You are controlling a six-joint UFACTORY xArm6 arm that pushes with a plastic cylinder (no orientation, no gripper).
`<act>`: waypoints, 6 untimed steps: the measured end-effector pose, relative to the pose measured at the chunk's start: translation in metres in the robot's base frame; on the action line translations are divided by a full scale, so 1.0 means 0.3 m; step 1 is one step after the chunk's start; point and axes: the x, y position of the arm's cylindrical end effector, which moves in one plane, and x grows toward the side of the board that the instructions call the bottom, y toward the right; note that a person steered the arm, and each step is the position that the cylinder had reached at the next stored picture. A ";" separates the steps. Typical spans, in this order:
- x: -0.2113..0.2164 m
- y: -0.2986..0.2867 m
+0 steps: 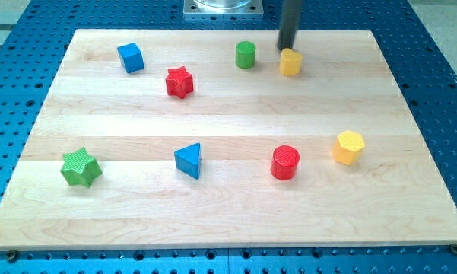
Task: Place the heart parallel to the green circle
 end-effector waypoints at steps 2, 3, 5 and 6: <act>0.173 -0.105; 0.187 0.135; 0.393 0.101; 0.477 -0.248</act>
